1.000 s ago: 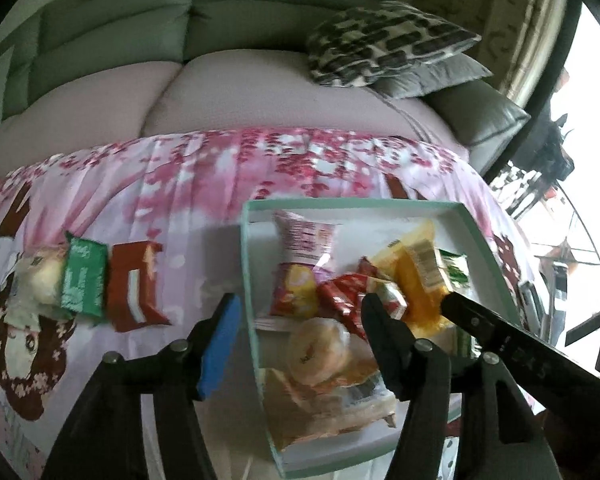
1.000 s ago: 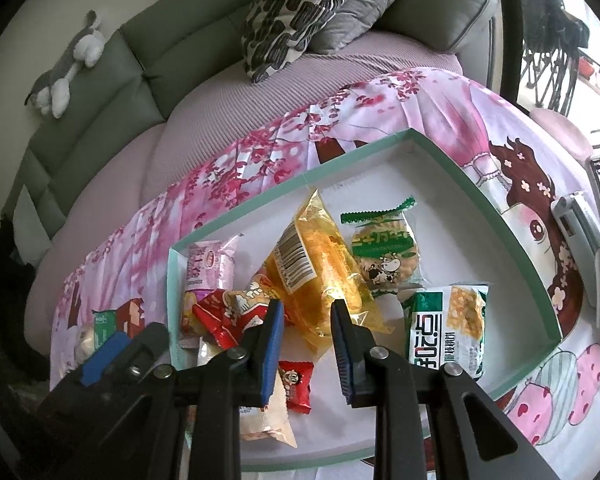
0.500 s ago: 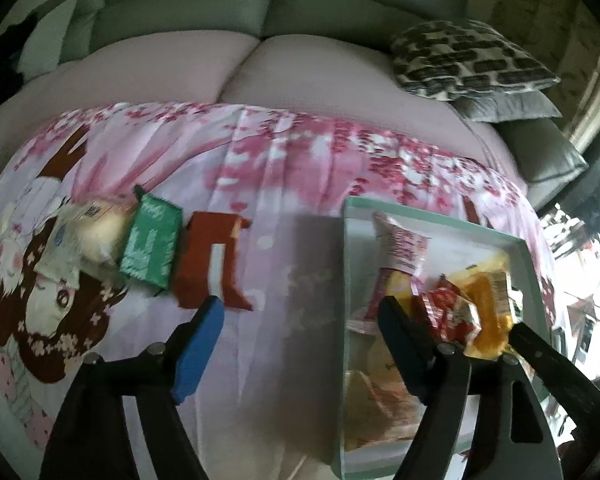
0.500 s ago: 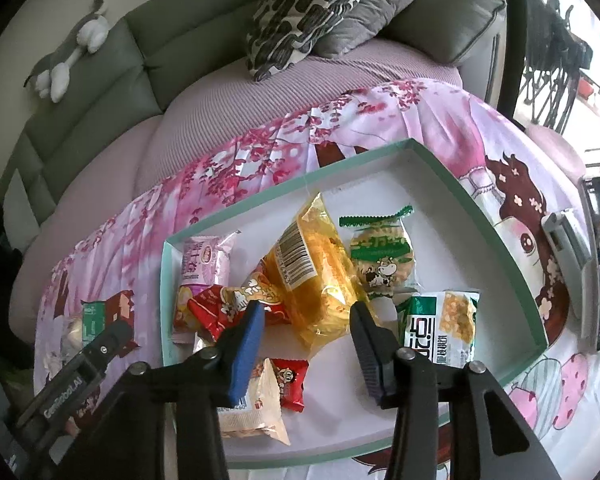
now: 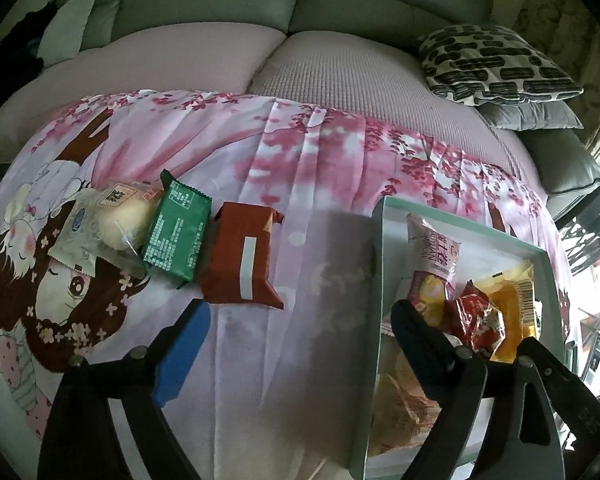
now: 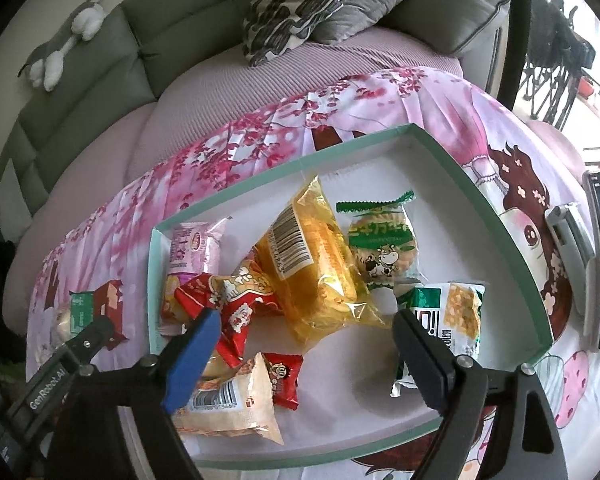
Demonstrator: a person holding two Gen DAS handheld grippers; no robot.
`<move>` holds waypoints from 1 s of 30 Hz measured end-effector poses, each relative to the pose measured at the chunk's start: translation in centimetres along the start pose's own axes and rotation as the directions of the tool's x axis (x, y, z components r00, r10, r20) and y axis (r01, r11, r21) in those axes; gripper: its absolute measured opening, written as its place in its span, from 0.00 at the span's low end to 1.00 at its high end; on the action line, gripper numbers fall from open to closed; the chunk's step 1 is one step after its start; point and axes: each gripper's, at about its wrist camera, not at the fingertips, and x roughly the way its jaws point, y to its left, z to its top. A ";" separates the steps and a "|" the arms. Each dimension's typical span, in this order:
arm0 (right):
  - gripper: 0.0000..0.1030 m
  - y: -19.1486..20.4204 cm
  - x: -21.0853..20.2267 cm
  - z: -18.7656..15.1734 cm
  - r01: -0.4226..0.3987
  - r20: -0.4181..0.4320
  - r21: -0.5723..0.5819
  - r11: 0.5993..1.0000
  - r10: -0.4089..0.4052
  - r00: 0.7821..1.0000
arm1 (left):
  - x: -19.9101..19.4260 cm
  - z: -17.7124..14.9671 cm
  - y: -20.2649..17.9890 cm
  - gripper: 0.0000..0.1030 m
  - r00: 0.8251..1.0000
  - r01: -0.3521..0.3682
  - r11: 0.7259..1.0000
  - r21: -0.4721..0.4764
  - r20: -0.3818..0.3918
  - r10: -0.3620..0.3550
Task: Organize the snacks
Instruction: 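Move both open tools back from the tray toward the snack pile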
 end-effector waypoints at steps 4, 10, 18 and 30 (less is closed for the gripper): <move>0.88 -0.3 0.2 -0.1 0.009 -0.006 0.009 1.000 -0.009 1.000 | -0.1 0.0 0.0 0.90 1.000 -0.005 1.000 0.004 0.009 0.005; 1.00 -0.4 0.2 -0.1 0.010 0.003 0.009 1.000 -0.010 1.000 | -0.1 0.0 0.1 0.96 1.000 -0.010 1.000 0.004 0.011 0.010; 1.00 -0.2 0.2 -0.2 0.011 0.000 0.005 1.000 -0.011 1.000 | -0.3 0.1 0.4 1.00 0.999 -0.010 1.000 -0.007 0.030 0.010; 1.00 0.8 -0.3 -0.2 0.001 0.021 -0.020 1.000 0.000 1.000 | -0.5 0.4 1.2 1.00 1.000 0.022 0.999 -0.026 0.018 -0.022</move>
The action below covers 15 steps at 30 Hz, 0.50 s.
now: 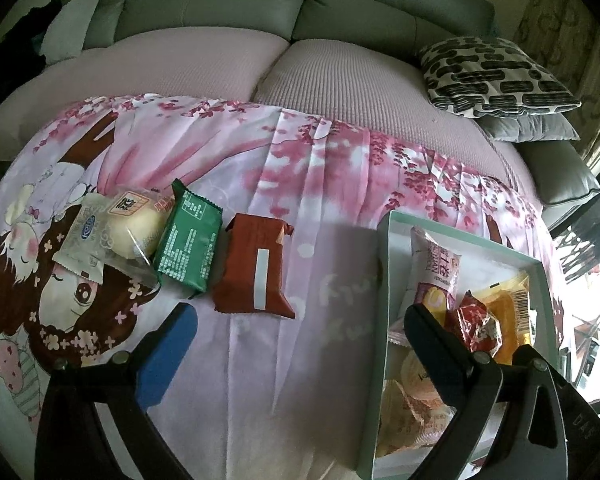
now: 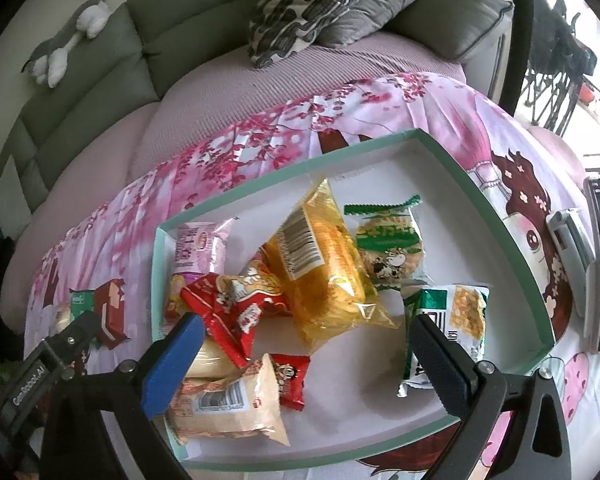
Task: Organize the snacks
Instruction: 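Move both open tools back from the tray toward the snack pile, then grasp the clear printed pastry packet with the left tool while the right tool grasps the red wafer pack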
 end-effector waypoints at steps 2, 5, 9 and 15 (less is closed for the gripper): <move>1.00 0.3 -0.1 0.0 -0.003 0.004 -0.005 1.000 0.003 1.000 | 0.0 0.1 0.4 1.00 1.000 0.002 1.000 -0.006 -0.007 -0.002; 1.00 0.8 -0.3 0.0 0.003 0.011 -0.016 1.000 -0.003 1.000 | -0.2 0.4 1.2 1.00 1.000 0.005 1.000 -0.013 -0.011 -0.005; 1.00 1.4 -0.5 -0.1 0.010 0.023 -0.027 1.000 -0.010 1.000 | -0.8 1.0 2.8 1.00 1.000 -0.010 1.000 -0.027 0.006 0.011; 1.00 2.1 -1.8 0.2 -0.008 0.092 -0.009 1.000 0.008 0.996 | -1.7 2.2 6.7 1.00 0.999 -0.030 0.996 -0.081 0.029 0.033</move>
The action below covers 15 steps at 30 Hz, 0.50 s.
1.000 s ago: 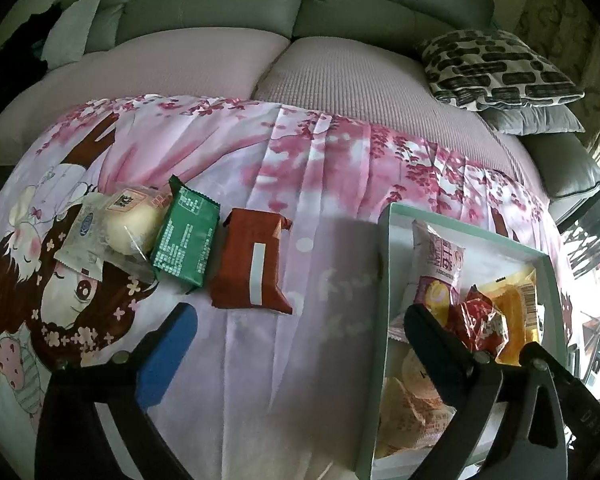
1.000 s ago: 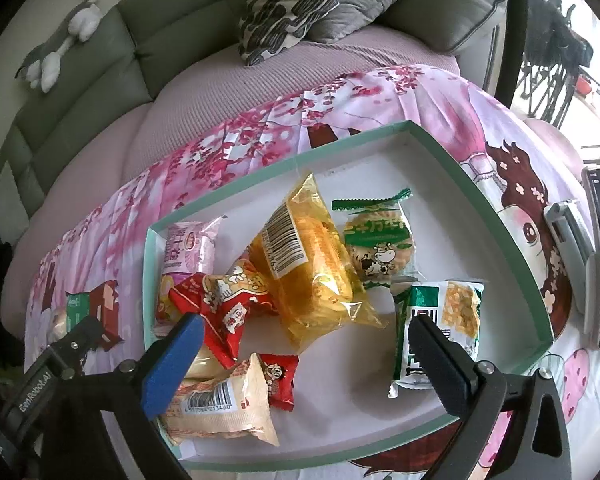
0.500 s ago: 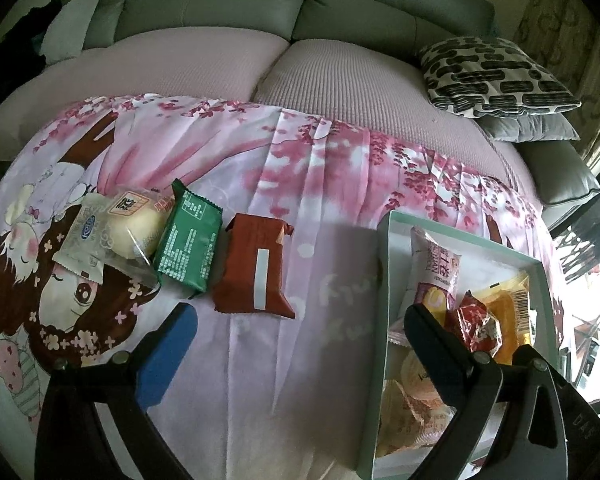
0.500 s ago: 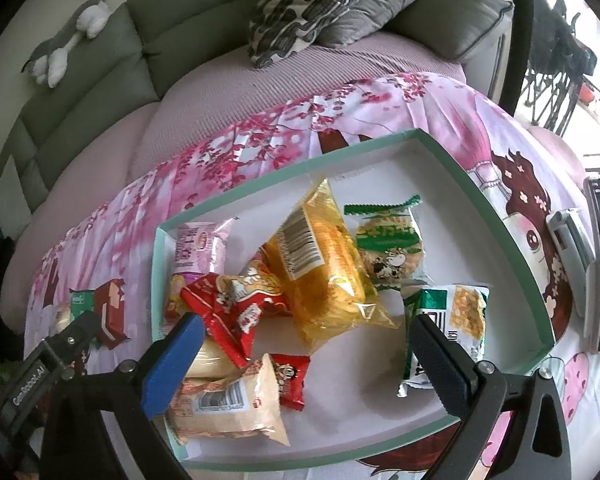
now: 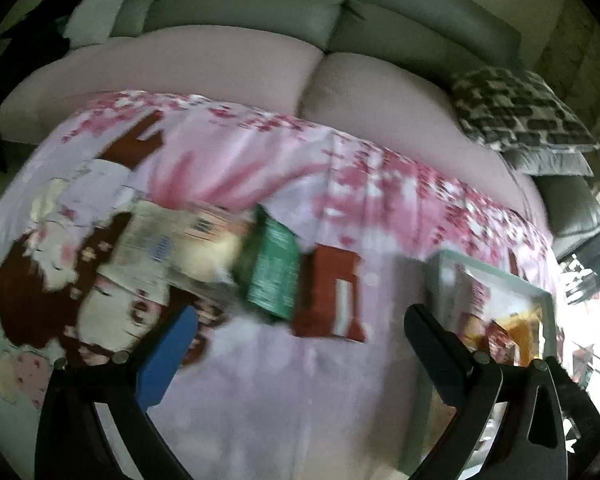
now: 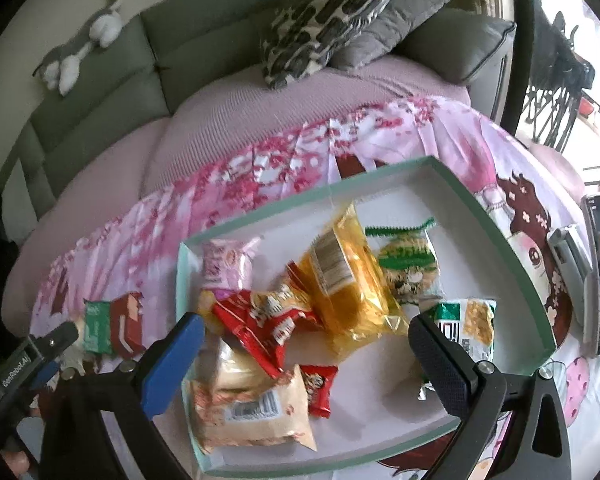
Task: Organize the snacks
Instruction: 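Grasp the clear printed pastry packet with the left tool while the right tool grasps the red wafer pack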
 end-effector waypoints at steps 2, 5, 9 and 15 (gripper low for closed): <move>1.00 0.5 -0.4 0.2 -0.009 0.025 0.001 1.000 0.009 1.000 | -0.4 0.5 1.5 1.00 0.999 -0.035 0.999 -0.005 0.021 0.035; 1.00 2.0 -0.8 0.2 -0.034 0.054 -0.015 0.999 0.035 0.998 | -1.0 1.3 4.1 1.00 0.996 -0.066 0.997 -0.036 0.049 0.068; 1.00 4.9 -0.6 0.2 -0.077 0.050 -0.072 0.994 0.081 0.995 | -1.5 2.0 7.6 1.00 0.996 -0.054 0.993 -0.108 0.071 0.062; 1.00 9.8 0.3 -0.6 -0.161 0.002 -0.153 0.975 0.164 0.987 | -1.4 2.7 11.2 1.00 0.993 -0.056 0.984 -0.168 0.094 0.073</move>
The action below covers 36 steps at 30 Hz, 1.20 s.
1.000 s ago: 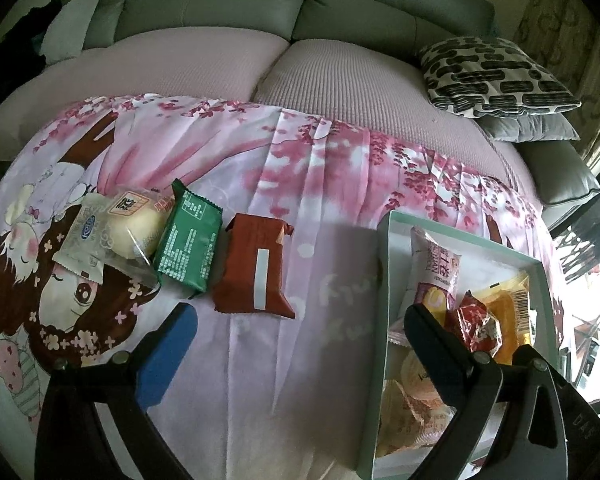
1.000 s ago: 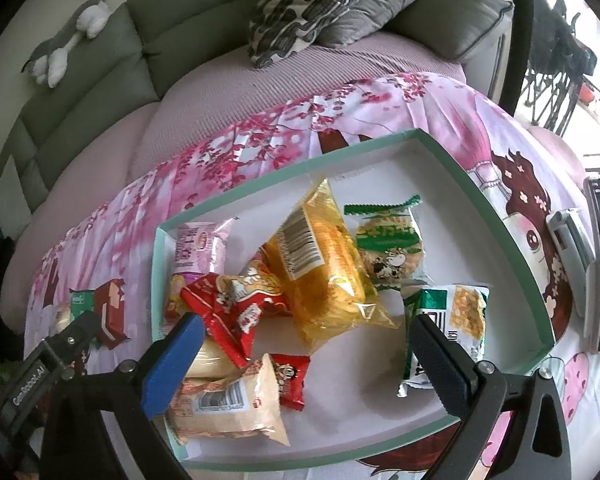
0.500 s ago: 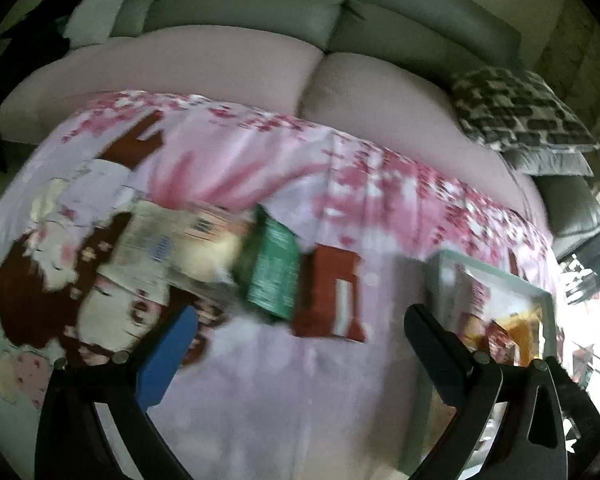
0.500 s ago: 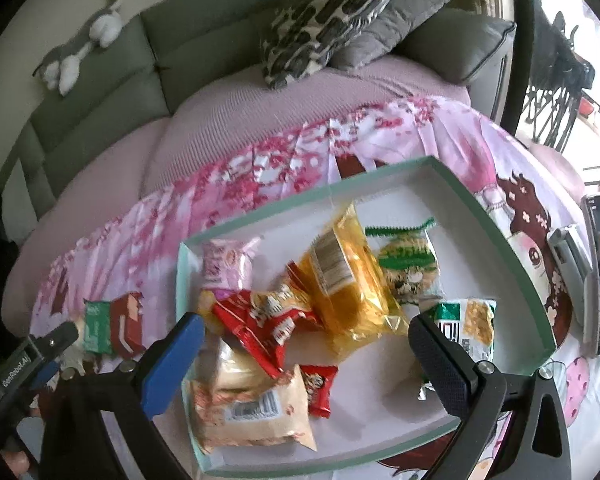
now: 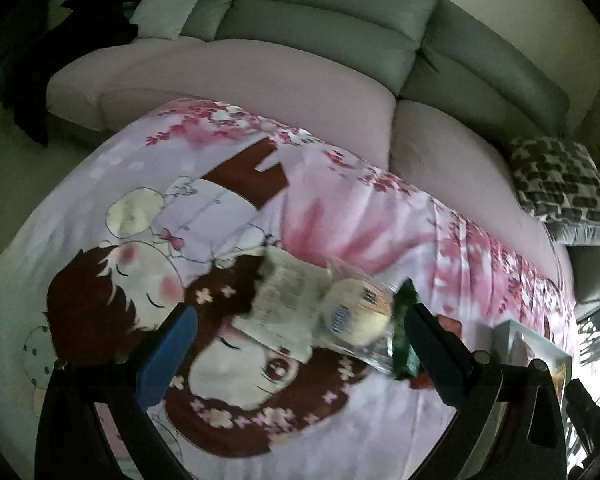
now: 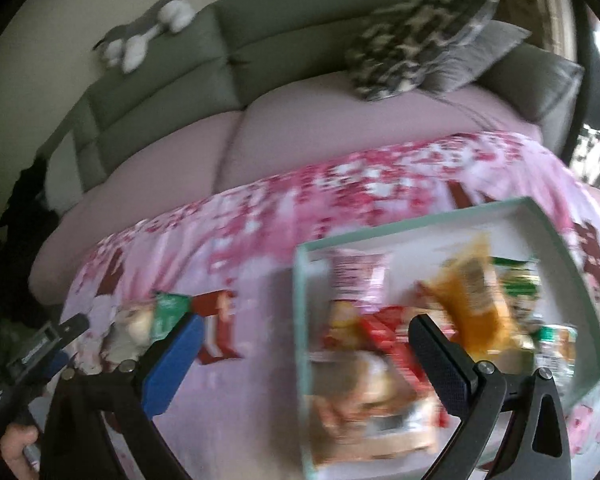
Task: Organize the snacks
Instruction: 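Grasp the clear printed pastry packet with the left tool while the right tool grasps the red wafer pack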
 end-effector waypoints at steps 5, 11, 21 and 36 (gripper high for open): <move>1.00 4.1 1.8 0.2 -0.052 -0.035 -0.074 0.996 0.049 0.998 | 1.1 0.4 1.6 1.00 0.999 0.039 0.999 -0.039 -0.022 -0.039; 1.00 7.9 5.5 -0.8 -0.103 -0.118 -0.140 0.985 0.087 0.989 | 3.2 0.3 2.6 1.00 0.996 0.041 0.998 -0.056 -0.078 -0.045; 0.87 9.0 10.8 -2.4 -0.088 -0.213 -0.190 0.978 0.047 0.976 | 6.4 0.0 3.6 1.00 0.992 -0.037 0.997 -0.067 -0.125 0.028; 0.79 8.4 13.1 -2.8 -0.058 -0.247 -0.193 0.979 0.009 0.969 | 8.2 -0.4 3.6 0.99 0.980 -0.069 0.997 -0.037 -0.190 0.061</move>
